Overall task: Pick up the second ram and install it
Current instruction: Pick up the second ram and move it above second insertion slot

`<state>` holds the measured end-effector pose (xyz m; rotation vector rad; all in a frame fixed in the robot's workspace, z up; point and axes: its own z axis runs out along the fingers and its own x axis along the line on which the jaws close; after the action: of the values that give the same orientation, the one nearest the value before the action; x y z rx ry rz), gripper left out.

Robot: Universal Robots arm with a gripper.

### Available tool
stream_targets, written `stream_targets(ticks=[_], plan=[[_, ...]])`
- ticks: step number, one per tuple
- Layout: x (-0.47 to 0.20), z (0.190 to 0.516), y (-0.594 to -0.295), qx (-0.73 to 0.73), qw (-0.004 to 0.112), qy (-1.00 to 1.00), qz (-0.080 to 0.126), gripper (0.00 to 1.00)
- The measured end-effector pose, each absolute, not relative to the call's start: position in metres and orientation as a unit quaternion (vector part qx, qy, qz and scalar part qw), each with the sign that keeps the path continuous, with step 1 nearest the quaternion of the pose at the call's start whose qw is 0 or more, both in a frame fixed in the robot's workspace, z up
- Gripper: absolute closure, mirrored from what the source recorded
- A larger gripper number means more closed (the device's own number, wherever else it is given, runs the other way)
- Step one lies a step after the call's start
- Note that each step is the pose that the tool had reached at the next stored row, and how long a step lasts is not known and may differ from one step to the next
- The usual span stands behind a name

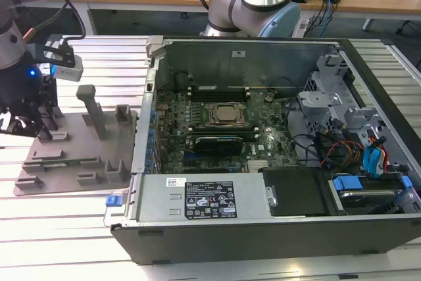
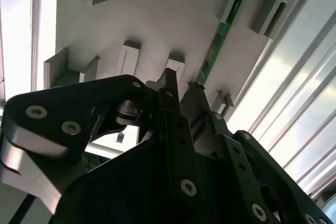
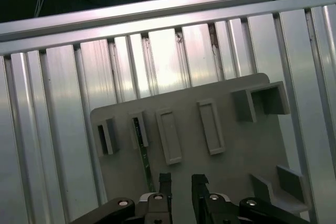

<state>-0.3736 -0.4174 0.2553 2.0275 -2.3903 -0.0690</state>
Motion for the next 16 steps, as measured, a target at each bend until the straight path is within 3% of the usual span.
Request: stream_targets(ticks=[16], plan=[[-0.369, 0.228, -0.442, 0.658, 0.006, -0.753, -0.019, 0.7]])
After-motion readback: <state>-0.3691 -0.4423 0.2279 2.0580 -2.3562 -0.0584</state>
